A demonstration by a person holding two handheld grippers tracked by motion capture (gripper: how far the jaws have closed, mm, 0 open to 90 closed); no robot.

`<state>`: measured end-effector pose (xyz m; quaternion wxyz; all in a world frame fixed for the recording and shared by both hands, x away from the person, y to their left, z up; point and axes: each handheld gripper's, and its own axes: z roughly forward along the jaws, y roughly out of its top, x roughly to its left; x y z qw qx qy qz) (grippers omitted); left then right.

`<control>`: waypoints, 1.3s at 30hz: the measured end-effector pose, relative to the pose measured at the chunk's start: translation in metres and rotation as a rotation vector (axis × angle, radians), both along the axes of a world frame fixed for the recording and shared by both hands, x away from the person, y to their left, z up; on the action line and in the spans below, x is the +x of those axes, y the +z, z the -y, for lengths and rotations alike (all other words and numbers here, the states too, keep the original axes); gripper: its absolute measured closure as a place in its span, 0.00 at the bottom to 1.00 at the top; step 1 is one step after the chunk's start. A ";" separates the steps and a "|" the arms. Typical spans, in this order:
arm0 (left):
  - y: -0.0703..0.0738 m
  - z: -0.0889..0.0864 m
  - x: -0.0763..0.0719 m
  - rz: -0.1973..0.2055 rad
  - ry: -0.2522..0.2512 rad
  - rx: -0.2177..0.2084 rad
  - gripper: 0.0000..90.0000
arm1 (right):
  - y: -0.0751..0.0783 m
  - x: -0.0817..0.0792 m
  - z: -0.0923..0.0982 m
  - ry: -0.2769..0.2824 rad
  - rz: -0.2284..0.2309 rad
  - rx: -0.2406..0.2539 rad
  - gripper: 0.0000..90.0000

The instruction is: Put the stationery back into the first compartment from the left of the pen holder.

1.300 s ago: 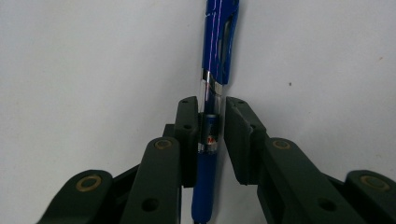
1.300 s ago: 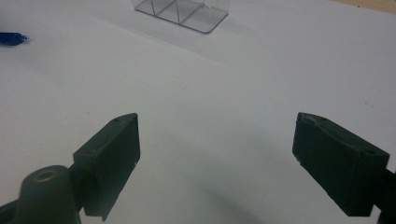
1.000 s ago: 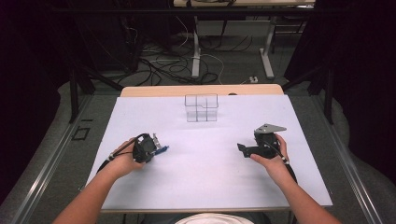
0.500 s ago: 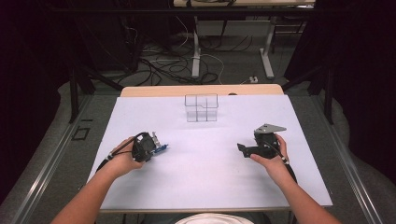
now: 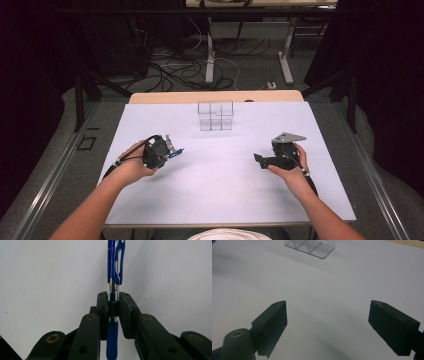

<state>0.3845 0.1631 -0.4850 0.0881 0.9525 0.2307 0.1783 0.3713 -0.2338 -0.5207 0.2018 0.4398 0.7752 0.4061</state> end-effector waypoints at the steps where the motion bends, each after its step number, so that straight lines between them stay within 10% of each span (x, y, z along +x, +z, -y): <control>1: 0.002 0.002 0.000 0.002 -0.003 0.002 0.88 | 0.000 0.000 0.000 0.000 -0.001 0.000 0.17; 27: 0.028 0.050 0.005 0.010 -0.096 -0.030 0.88 | 0.005 -0.004 -0.008 0.041 0.054 -0.064 0.18; 39: 0.031 0.063 0.009 0.001 -0.122 -0.037 0.88 | 0.017 -0.006 -0.024 0.122 0.149 -0.192 0.22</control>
